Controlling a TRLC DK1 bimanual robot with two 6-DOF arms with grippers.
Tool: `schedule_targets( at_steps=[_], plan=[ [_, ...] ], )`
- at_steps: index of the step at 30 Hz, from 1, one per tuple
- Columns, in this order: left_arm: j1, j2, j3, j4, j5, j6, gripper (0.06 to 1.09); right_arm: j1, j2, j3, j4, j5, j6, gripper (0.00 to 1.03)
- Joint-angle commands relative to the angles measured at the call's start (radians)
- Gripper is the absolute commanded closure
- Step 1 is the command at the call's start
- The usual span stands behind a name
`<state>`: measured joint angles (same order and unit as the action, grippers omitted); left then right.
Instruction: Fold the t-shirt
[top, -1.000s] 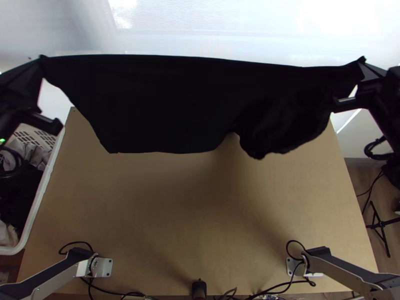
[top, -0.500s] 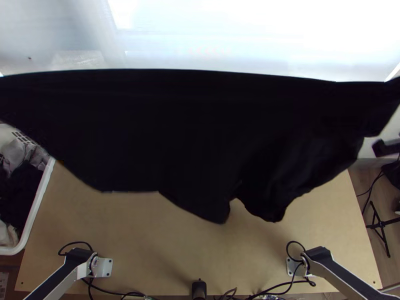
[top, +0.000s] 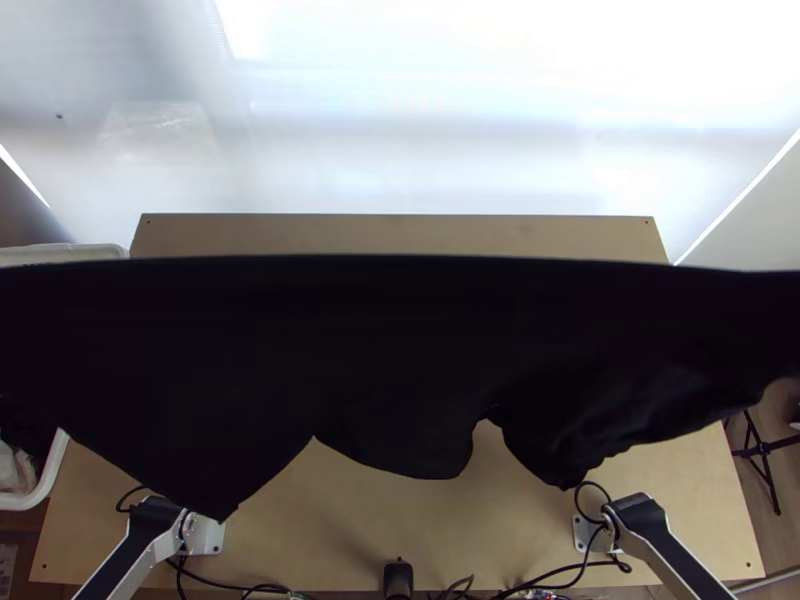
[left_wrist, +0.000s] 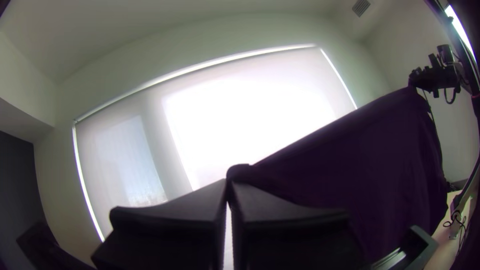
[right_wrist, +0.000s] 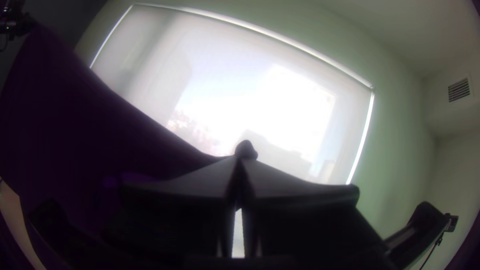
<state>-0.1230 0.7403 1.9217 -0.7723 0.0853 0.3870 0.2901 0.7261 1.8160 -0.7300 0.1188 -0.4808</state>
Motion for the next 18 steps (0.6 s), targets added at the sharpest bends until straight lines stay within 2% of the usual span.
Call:
schedule_targets(
  at_steps=[1, 8, 12, 18],
  plan=[
    [0.066, -0.065, -0.021, -0.071, 0.073, 0.027, 1.05, -0.019, -0.111, -0.04, -0.059, -0.018, -0.024, 1.0],
    [0.106, -0.11, -0.079, -0.105, 0.102, 0.0, 1.05, -0.124, -0.131, -0.035, -0.092, -0.082, -0.002, 1.0],
    [0.108, -0.119, -0.208, -0.088, 0.1, -0.008, 1.05, -0.135, -0.128, -0.133, -0.074, -0.091, 0.033, 1.0],
    [0.108, -0.102, -0.44, 0.059, 0.1, -0.045, 1.05, -0.138, -0.094, -0.299, 0.034, -0.091, 0.074, 1.0]
  ],
)
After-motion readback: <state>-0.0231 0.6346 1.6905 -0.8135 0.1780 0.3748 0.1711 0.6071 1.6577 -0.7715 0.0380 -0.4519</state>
